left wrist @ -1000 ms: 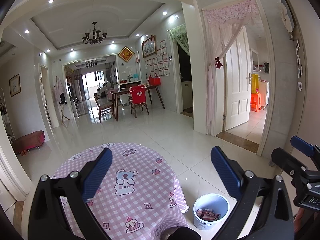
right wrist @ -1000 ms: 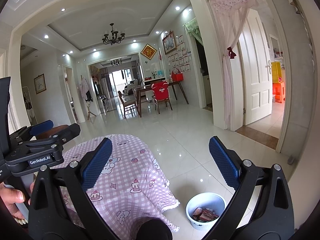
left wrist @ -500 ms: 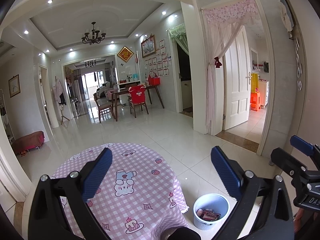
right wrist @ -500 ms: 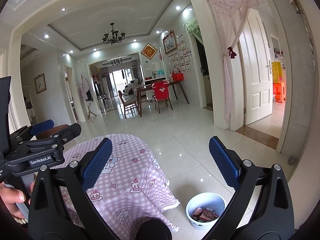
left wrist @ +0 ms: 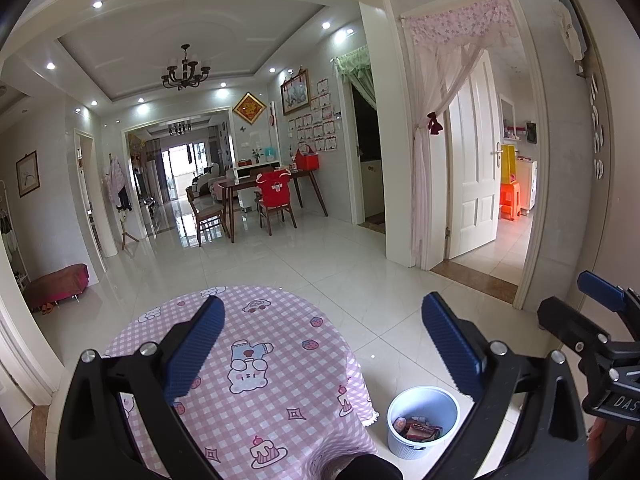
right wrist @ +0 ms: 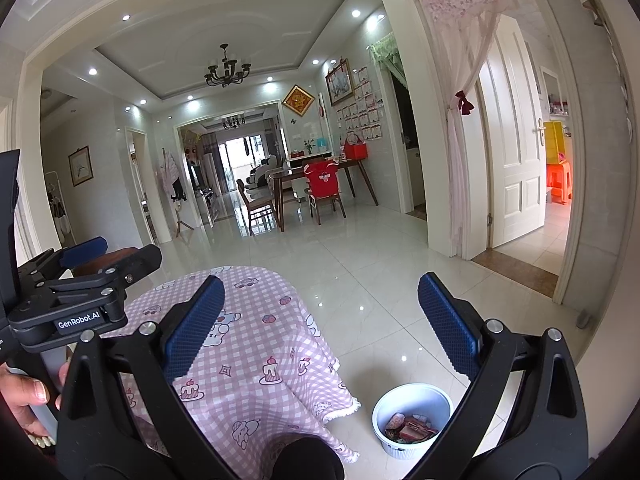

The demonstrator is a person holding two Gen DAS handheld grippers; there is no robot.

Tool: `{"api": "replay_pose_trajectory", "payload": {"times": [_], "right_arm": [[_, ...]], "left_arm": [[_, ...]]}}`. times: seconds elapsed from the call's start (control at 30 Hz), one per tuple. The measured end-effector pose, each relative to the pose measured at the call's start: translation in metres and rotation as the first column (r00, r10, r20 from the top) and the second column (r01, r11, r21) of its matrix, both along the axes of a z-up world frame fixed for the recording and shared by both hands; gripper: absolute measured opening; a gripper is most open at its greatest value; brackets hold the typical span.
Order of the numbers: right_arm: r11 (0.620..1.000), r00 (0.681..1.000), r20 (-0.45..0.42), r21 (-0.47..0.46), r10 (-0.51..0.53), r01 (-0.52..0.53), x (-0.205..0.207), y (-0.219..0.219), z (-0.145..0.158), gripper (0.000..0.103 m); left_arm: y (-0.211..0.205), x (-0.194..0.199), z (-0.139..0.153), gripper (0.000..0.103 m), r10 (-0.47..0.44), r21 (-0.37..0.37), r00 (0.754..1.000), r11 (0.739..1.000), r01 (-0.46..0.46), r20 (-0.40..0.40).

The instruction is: Collect trash

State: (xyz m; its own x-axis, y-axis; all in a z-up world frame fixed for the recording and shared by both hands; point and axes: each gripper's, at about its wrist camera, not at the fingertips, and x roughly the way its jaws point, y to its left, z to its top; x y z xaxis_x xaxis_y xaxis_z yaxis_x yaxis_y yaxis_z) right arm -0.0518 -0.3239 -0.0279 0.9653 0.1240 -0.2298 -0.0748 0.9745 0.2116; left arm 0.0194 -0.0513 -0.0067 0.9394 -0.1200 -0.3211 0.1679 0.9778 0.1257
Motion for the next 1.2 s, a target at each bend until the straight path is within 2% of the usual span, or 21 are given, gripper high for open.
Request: {"api": "replay_pose_trajectory", "payload": {"times": [0.83, 1.2], "right_arm": [[1.000, 1.000, -0.011, 0.002, 0.000, 0.000, 0.003, 0.000, 0.000, 0.095], [1.000, 1.000, -0.023, 0.005, 0.001, -0.001, 0.004, 0.007, -0.010, 0.095]], "left_arm": [[0.000, 0.007, -0.004, 0.097, -0.010, 0.005, 1.000, 1.000, 0.010, -0.009], [0.003, 0.008, -0.011, 0.097, -0.010, 0.003, 1.000, 1.000, 0.010, -0.011]]}}
